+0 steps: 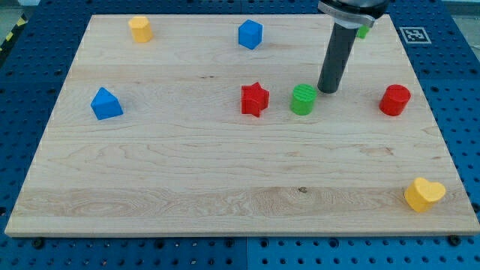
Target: Point your arm at the top side of the green circle
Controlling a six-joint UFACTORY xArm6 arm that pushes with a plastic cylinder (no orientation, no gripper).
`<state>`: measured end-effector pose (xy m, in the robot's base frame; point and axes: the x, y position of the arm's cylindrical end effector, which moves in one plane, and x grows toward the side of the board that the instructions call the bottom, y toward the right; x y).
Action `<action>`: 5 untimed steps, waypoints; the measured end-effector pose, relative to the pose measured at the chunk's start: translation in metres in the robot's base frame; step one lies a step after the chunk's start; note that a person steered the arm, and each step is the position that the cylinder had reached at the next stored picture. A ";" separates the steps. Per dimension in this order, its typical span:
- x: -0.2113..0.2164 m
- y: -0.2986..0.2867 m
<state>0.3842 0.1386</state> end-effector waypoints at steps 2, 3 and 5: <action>-0.010 -0.044; -0.011 -0.046; -0.008 -0.061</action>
